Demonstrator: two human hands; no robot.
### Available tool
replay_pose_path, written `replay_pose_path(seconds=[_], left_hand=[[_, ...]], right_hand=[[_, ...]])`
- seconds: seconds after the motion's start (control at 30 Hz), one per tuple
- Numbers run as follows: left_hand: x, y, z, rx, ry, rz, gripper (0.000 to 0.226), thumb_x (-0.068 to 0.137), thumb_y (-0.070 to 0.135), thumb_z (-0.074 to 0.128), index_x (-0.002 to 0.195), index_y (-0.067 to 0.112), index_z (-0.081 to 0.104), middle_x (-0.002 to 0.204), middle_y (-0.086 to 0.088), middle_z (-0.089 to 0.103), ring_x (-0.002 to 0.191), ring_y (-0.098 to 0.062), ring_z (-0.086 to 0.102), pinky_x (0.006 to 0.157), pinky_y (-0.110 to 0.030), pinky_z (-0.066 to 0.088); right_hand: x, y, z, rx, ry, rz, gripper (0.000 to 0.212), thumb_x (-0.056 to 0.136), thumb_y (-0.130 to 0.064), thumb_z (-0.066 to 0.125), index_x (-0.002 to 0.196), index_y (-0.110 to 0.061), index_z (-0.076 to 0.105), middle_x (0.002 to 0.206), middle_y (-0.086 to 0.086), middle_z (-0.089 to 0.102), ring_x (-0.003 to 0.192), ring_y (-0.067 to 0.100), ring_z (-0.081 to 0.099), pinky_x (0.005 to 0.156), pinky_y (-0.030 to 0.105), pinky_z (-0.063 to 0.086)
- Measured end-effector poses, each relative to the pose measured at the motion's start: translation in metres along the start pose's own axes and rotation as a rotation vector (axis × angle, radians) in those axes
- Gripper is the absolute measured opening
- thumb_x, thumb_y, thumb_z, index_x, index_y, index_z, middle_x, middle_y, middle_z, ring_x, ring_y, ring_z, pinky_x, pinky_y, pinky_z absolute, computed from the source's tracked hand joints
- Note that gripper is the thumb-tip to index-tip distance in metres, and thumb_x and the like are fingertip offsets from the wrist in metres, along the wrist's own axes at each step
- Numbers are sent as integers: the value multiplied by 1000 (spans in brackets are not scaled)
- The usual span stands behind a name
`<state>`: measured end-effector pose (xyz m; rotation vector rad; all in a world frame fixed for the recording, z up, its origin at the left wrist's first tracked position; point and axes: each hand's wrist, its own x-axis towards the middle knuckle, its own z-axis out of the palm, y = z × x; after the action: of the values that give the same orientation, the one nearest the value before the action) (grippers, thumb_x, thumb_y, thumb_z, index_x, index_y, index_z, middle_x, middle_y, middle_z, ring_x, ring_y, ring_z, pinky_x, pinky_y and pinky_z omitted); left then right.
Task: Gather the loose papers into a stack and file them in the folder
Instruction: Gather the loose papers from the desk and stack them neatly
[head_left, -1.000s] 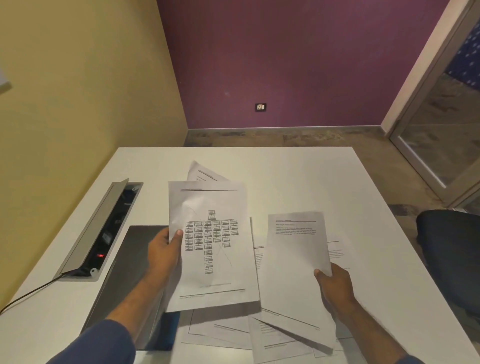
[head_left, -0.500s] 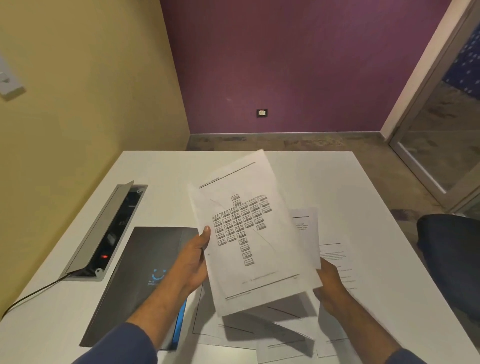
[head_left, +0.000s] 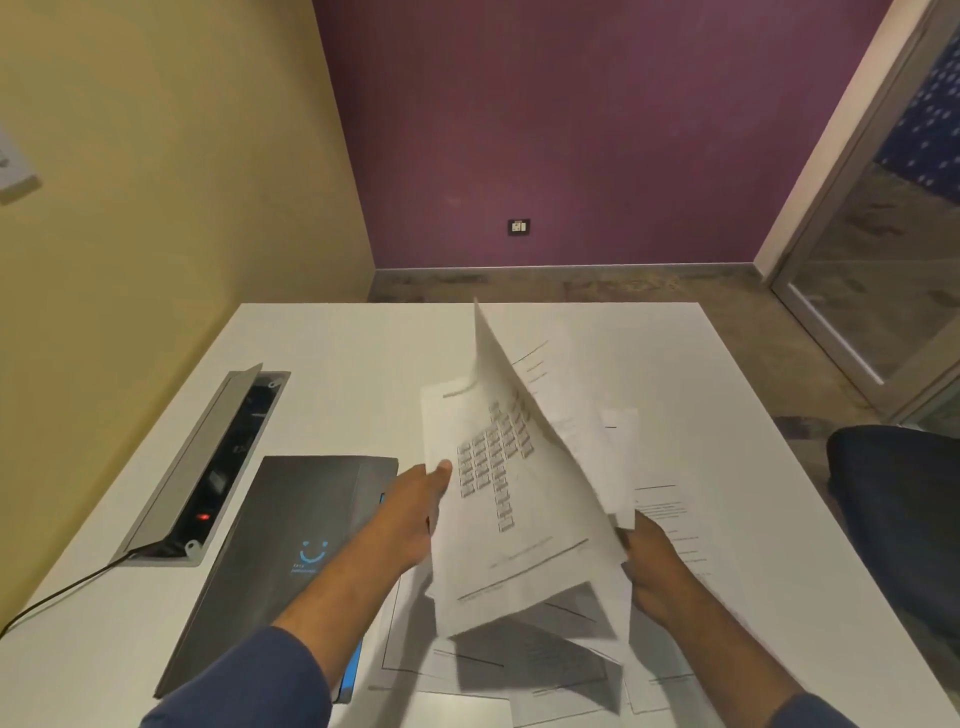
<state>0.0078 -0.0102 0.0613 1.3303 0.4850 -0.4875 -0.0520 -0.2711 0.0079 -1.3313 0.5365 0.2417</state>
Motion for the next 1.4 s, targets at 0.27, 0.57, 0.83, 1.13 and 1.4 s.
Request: replay_pose_path(seconds=[0.27,0.57,0.83,1.13,1.4], left_hand=[[13,-31,-12,424,220,144,23,94,25,64,82,13,48,75,3,55,65,-13,49,59,-25,38],[16,-31,-18,-22,-209,121,41,87,3,71,127,9,64,124,-11,71,116,-28,67,96,-40,52],[-3,-4,-2,83,-175,223,39,83,0,73,121,3,65,117,-17,73,111,-36,67,100,-46,51],[-9,8,7,165,-103,432,39,76,17,83,114,14,71,107,-1,78,101,-18,73,90,-35,55],[-6,-2,-2,182,-152,439,39,78,5,81,115,14,69,109,-6,77,104,-26,72,94,-42,56]], right_hand=[[-6,-19,3,148,-106,69,16,93,-15,60,92,-9,74,72,9,70,58,20,66,50,30,52],[-10,-35,9,-46,-227,-7,28,88,-29,62,112,-17,71,96,5,77,83,21,73,70,37,59],[-9,-61,19,-100,-300,-169,59,74,-50,75,119,-12,67,115,5,73,112,28,66,90,35,55],[-9,-66,24,-212,-126,-394,31,77,-14,79,108,-13,71,101,2,78,92,21,74,77,33,59],[-14,-54,24,-173,-154,-451,30,77,0,76,102,-15,73,99,0,78,94,18,73,74,22,58]])
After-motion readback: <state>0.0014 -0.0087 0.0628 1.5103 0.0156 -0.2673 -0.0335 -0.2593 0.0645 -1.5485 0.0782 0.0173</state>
